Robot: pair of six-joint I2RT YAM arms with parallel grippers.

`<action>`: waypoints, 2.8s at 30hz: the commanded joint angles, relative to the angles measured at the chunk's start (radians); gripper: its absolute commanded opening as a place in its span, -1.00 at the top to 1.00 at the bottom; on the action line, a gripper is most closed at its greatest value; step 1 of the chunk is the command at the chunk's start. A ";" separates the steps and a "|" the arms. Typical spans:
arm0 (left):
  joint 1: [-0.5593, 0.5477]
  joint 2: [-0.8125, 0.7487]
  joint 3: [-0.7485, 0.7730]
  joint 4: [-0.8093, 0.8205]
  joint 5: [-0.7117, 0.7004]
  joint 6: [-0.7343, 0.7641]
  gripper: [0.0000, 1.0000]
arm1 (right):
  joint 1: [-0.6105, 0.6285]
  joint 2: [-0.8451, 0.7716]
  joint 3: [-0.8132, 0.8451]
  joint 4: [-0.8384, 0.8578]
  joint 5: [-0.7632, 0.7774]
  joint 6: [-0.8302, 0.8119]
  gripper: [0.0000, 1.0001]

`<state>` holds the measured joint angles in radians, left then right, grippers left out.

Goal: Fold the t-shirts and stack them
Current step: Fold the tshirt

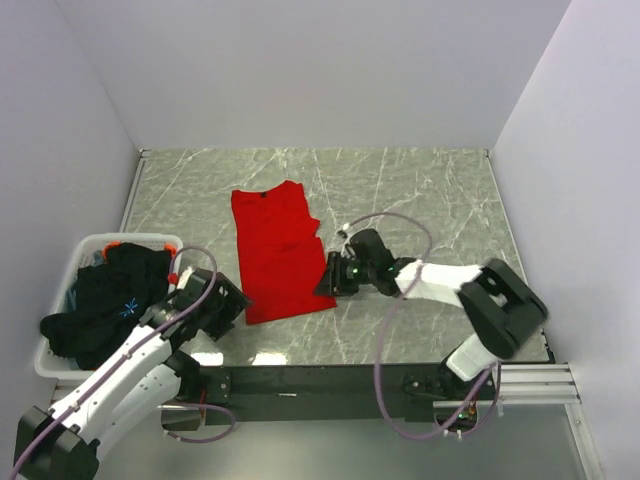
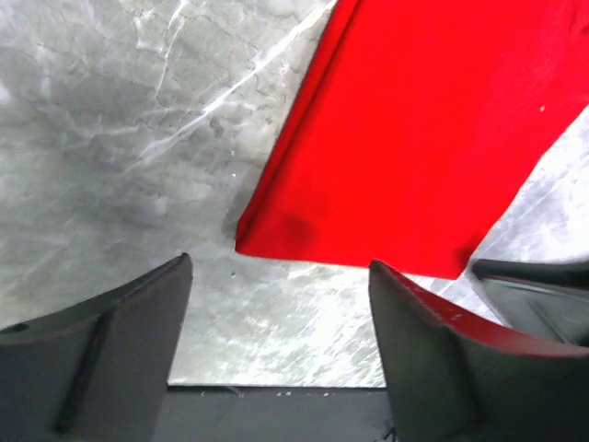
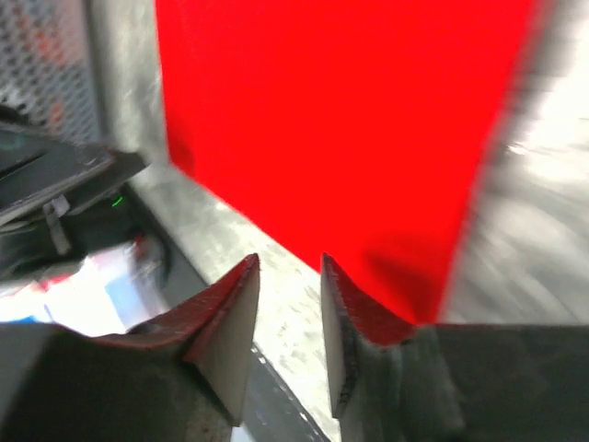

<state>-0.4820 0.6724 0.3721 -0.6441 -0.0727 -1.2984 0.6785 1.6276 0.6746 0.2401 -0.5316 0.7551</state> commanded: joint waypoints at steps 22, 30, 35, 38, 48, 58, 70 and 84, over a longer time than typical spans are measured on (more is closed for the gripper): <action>-0.075 0.447 0.162 0.031 -0.041 0.143 -0.48 | 0.197 -0.022 0.270 -0.660 0.581 -0.045 0.07; -0.079 0.504 0.183 -0.002 -0.064 0.171 -0.33 | 0.222 0.026 0.325 -0.728 0.651 -0.030 0.07; -0.081 0.530 0.192 -0.014 -0.058 0.185 -0.29 | 0.227 0.078 0.332 -0.748 0.673 -0.017 0.08; -0.086 0.538 0.198 -0.019 -0.056 0.183 -0.28 | 0.237 0.116 0.341 -0.769 0.682 -0.013 0.11; -0.099 0.544 0.212 -0.055 -0.062 0.183 -0.27 | 0.271 0.195 0.408 -0.897 0.691 -0.005 0.29; -0.104 0.566 0.212 -0.051 -0.045 0.185 -0.23 | 0.274 0.201 0.381 -0.895 0.664 -0.003 0.91; -0.115 0.630 0.217 -0.037 -0.032 0.183 0.07 | 0.273 0.193 0.384 -0.887 0.656 -0.022 1.00; -0.139 0.710 0.202 -0.032 0.011 0.162 0.98 | 0.270 0.179 0.379 -0.884 0.647 -0.030 1.00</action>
<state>-0.6010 1.3140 0.6319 -0.6811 -0.0845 -1.1294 0.9394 1.7767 1.0924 -0.5652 0.1253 0.7414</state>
